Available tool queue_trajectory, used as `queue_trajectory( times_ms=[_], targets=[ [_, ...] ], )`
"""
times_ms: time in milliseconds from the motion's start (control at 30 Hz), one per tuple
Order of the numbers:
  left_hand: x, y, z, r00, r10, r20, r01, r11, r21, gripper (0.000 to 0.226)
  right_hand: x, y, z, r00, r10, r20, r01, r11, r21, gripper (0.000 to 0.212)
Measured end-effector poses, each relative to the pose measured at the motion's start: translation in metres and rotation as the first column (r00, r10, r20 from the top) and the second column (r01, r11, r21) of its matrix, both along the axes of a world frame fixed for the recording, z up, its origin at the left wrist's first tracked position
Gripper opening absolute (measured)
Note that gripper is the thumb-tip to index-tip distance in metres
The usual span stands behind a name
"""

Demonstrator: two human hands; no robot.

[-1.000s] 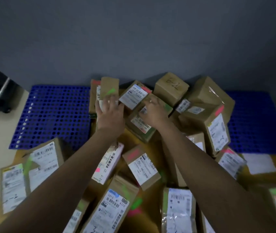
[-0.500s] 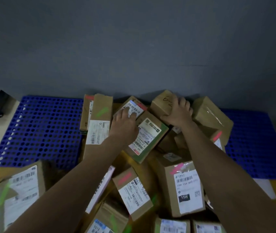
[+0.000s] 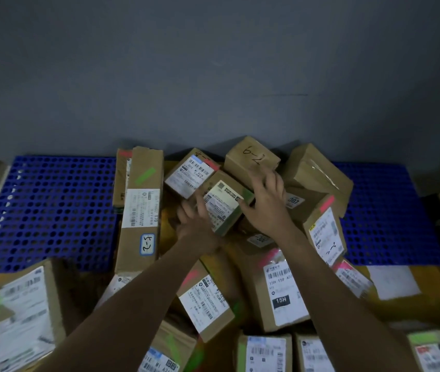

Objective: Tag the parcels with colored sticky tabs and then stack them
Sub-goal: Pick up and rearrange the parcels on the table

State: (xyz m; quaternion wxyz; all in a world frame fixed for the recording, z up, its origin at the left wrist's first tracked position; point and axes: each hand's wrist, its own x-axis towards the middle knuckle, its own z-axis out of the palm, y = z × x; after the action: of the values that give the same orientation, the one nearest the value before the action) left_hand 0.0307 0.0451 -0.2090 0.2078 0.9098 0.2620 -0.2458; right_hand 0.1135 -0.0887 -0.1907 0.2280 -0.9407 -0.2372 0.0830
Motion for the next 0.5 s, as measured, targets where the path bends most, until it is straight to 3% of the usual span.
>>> queue_trajectory(
  times_ms=[200, 367, 433, 500],
  targets=[
    [0.000, 0.005, 0.049, 0.985, -0.161, 0.069, 0.149, 0.978, 0.148, 0.134, -0.014, -0.007, 0.019, 0.988, -0.143, -0.055, 0.153, 0.938, 0.310, 0.056],
    [-0.006, 0.016, 0.096, 0.913, -0.263, 0.312, 0.223, 0.962, 0.160, 0.132, -0.011, -0.002, 0.059, 0.934, -0.246, -0.258, 0.349, 0.777, 0.523, 0.043],
    [-0.009, 0.028, 0.116, 0.859, -0.344, 0.380, 0.321, 0.939, 0.124, 0.135, -0.008, -0.005, 0.076, 0.871, -0.257, -0.420, 0.470, 0.688, 0.553, 0.057],
    [-0.013, 0.042, 0.137, 0.806, -0.421, 0.416, 0.441, 0.896, 0.054, 0.136, -0.005, -0.013, 0.093, 0.778, -0.174, -0.603, 0.546, 0.663, 0.513, 0.086]
  ],
)
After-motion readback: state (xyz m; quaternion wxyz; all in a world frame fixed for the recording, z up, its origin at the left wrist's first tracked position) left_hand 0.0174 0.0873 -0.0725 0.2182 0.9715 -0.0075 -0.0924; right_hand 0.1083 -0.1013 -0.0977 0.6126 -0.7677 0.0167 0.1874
